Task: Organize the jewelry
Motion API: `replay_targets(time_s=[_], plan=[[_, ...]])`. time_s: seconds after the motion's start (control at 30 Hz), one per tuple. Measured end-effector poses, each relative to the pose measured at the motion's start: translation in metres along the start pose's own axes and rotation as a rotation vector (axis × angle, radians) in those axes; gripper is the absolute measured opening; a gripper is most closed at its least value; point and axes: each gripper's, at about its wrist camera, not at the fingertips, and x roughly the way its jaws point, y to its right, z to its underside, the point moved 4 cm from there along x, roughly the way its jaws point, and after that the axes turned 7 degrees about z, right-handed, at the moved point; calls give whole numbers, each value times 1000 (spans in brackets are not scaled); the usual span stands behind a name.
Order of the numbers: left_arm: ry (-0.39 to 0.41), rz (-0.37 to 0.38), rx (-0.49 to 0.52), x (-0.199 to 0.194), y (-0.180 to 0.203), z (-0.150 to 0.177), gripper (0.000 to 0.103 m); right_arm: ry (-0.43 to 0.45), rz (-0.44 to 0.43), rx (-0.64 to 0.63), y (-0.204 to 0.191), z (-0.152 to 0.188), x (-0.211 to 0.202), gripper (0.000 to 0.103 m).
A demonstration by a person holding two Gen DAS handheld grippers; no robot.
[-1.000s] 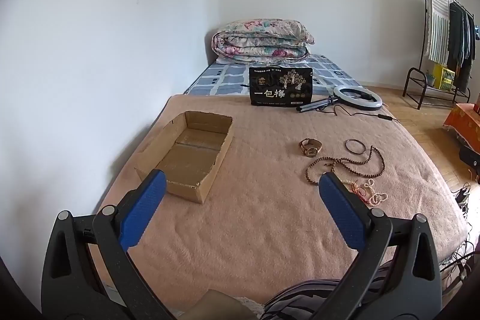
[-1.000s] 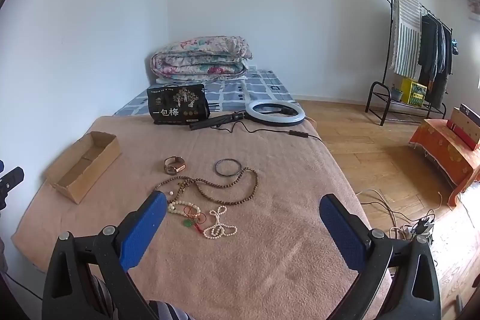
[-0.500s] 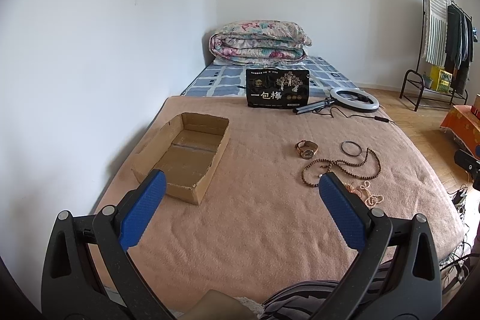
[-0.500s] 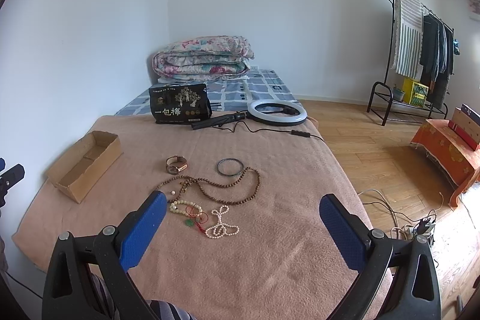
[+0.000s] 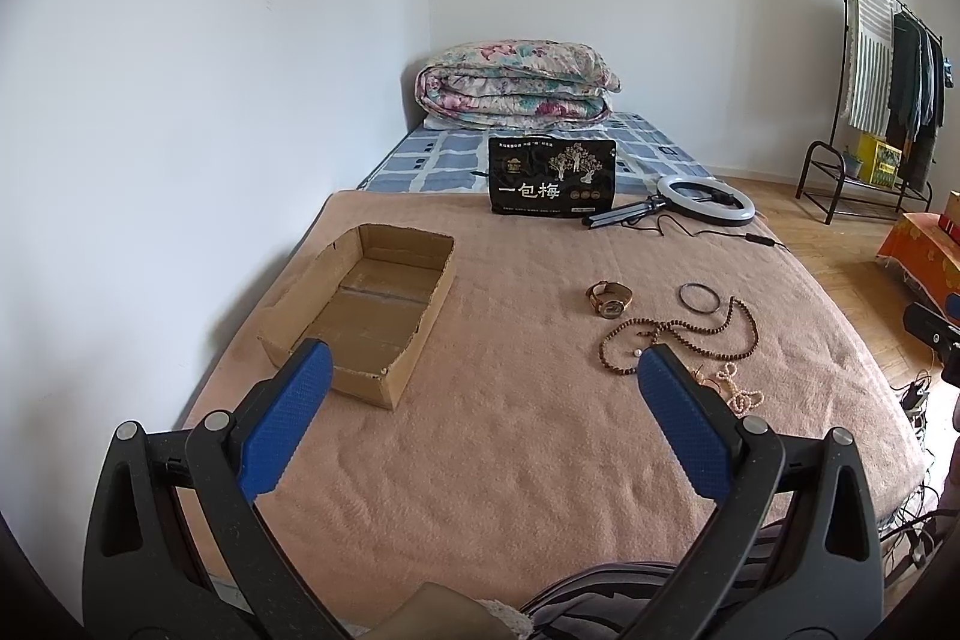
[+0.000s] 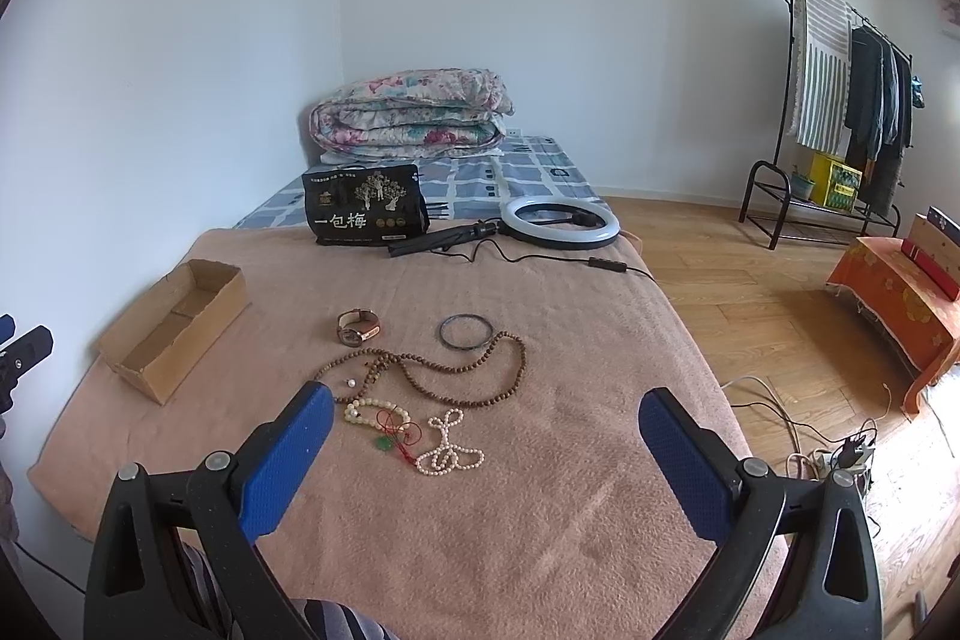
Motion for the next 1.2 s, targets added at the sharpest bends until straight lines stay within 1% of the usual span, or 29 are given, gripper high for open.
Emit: replay_targets(time_s=[0.43, 0.7, 0.73, 1.2], plan=[[-2, 4, 4, 1, -1, 2, 103, -6, -3, 4, -1, -1, 2, 103], [-6, 9, 4, 3, 5, -1, 103, -13, -7, 10, 0, 0, 4, 103], [-3, 6, 0, 1, -1, 3, 103, -14, -8, 10, 0, 0, 4, 103], [-9, 11, -2, 2, 5, 6, 103, -26, -16, 20, 2, 2, 12, 103]])
